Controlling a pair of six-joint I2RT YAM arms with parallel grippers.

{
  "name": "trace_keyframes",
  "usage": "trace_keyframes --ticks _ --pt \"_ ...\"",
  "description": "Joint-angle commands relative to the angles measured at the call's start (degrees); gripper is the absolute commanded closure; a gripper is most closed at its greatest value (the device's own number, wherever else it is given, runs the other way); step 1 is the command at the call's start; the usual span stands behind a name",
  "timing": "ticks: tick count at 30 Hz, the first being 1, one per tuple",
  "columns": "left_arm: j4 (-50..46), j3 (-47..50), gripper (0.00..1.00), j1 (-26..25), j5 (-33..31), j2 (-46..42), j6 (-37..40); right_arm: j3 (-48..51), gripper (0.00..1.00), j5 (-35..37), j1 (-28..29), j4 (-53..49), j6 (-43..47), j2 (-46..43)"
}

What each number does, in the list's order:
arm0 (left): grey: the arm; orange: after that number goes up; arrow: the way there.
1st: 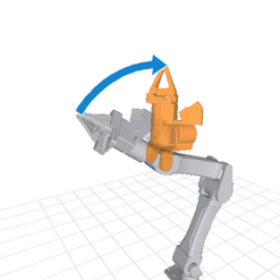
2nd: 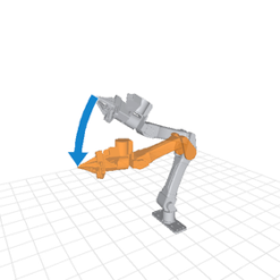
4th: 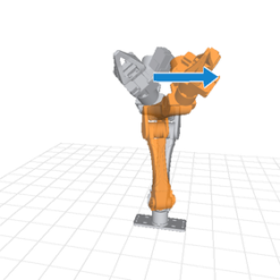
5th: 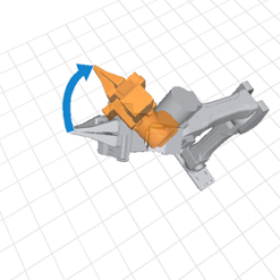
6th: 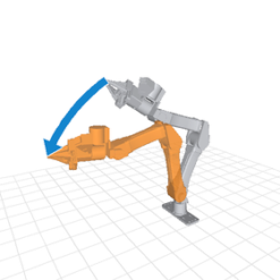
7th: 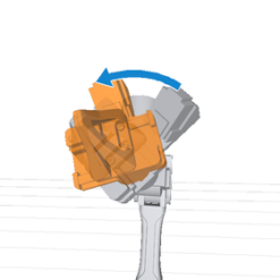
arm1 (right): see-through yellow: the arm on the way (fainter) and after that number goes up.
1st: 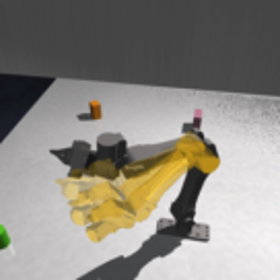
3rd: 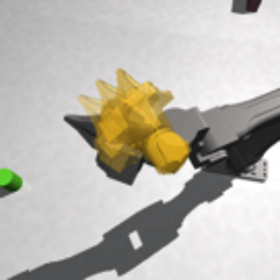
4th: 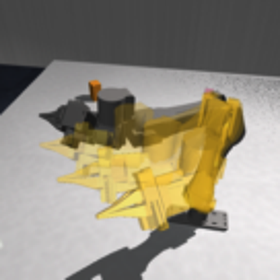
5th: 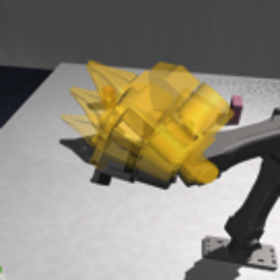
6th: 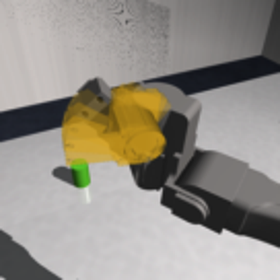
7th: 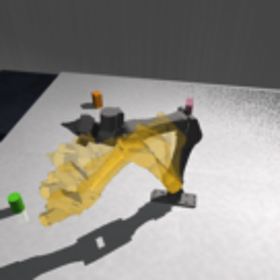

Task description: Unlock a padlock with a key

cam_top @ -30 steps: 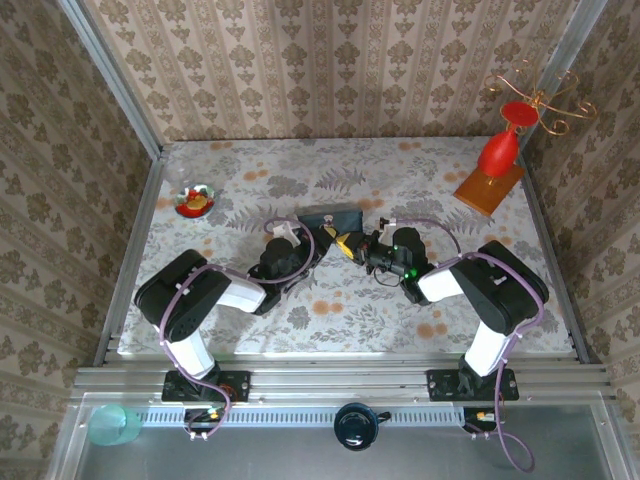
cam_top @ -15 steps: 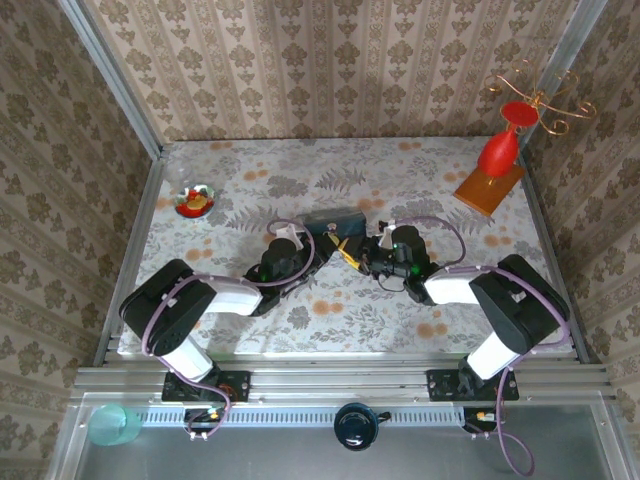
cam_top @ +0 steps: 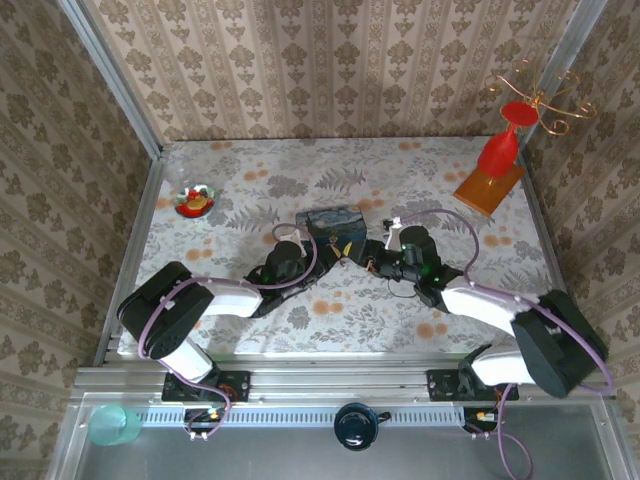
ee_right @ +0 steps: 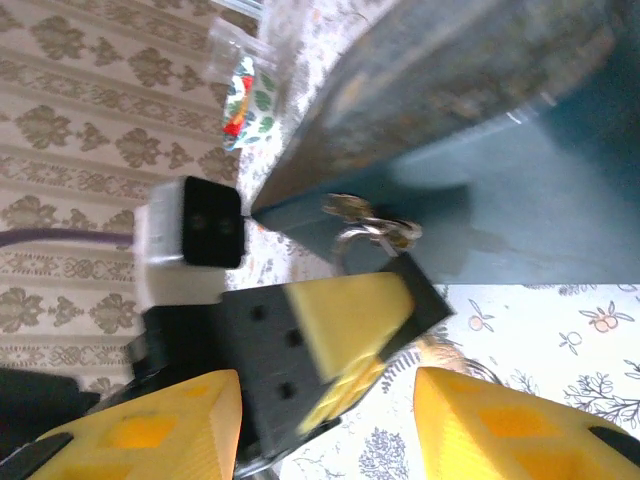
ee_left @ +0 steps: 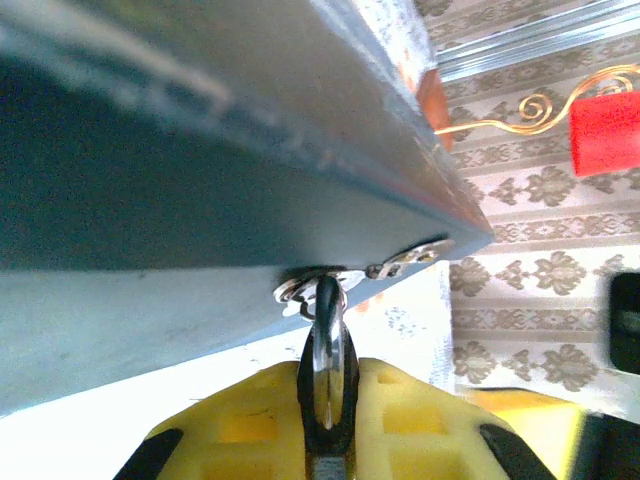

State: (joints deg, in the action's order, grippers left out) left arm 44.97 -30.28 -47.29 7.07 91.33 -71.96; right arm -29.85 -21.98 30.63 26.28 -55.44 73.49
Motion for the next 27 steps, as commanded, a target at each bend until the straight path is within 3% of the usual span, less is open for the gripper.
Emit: trace_keyframes --ticks 1,6,13,21,27 --pt "-0.31 -0.23 1.0 0.01 0.14 -2.37 1.57 -0.83 0.49 5.97 0.91 -10.86 14.32 -4.68" --pt "-0.63 -0.39 1.0 0.36 0.92 -2.58 1.61 1.6 0.5 13.62 2.59 -13.68 27.04 -10.87" --pt "-4.25 -0.9 1.0 0.24 1.06 -4.64 2.79 10.23 0.5 27.85 14.78 -2.26 52.02 -18.6" --pt "-5.49 -1.19 1.0 -0.51 0.72 -5.2 2.8 18.22 0.5 30.75 16.53 20.57 63.42 -10.67" --pt "-5.11 -1.35 1.0 -1.05 1.18 -4.89 2.79 15.78 0.54 31.74 19.02 24.42 66.13 -3.95"
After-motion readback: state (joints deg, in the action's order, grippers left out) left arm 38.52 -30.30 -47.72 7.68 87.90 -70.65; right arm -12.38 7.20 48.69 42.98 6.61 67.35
